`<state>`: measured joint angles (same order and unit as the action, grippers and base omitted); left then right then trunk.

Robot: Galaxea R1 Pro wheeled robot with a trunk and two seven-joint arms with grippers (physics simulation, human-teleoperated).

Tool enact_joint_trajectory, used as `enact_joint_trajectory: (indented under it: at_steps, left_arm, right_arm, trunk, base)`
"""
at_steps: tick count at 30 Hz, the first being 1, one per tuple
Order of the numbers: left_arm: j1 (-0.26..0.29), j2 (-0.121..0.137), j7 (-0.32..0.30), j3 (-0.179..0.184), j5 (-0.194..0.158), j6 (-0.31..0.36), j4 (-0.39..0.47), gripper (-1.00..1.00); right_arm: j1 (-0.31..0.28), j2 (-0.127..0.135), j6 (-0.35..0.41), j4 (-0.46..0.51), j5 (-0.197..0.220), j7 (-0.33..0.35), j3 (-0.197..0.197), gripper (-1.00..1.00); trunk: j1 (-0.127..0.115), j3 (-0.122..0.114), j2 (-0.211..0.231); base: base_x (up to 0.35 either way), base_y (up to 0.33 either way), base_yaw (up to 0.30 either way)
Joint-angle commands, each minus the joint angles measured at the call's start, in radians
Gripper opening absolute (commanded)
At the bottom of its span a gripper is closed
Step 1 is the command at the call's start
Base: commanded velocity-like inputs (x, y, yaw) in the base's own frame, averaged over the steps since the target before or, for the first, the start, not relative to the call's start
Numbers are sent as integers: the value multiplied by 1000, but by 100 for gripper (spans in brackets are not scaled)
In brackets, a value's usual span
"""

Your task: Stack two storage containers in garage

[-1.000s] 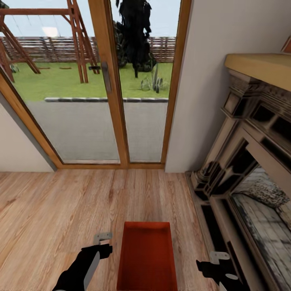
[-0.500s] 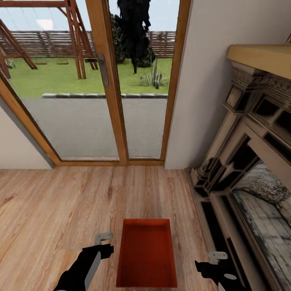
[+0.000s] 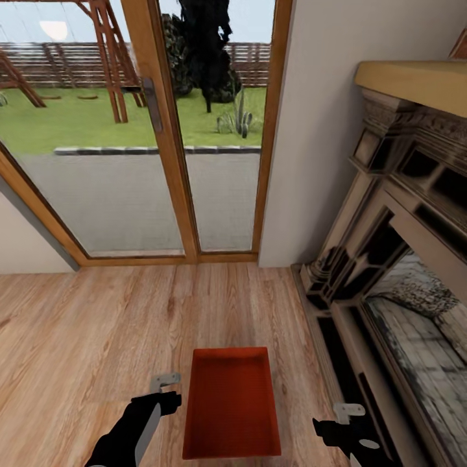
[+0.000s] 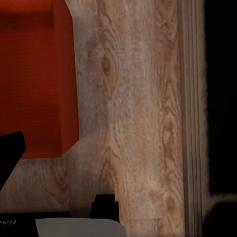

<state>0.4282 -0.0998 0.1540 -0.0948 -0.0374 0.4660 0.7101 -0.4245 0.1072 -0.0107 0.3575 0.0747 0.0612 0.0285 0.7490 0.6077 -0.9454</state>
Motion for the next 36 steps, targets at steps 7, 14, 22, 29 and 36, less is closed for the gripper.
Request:
enact_joint_trajectory:
  at_steps: [7, 14, 22, 29, 36]
  left_arm:
    - [0, 0, 4, -3, 0, 5, 2, 100]
    - [0, -1, 4, -3, 2, 5, 2, 100]
    - [0, -5, 4, -2, 2, 6, 2, 100]
    - [0, -7, 4, -2, 2, 9, 1, 100]
    - [1, -8, 1, -1, 1, 18, -1, 100]
  right_arm:
    - [0, 0, -1, 0, 7, 3, 4, 100]
    - [0, -6, -2, 0, 6, 1, 4, 100]
    - [0, -40, -2, 12, 0, 2, 18, 100]
    - [0, -59, 0, 22, 2, 10, 22, 100]
    - [-1, -63, 9, 72, -1, 112, 23, 100]
  trunk:
    - [27, 23, -50]
    - [54, 45, -99]
    - [84, 70, -155]
    - [111, 92, -204]
    - [138, 114, -253]
  base:
    - [0, 0, -2]
    - [0, 0, 0]
    - [0, 0, 0]
    - [0, 0, 0]
    - [0, 0, 0]
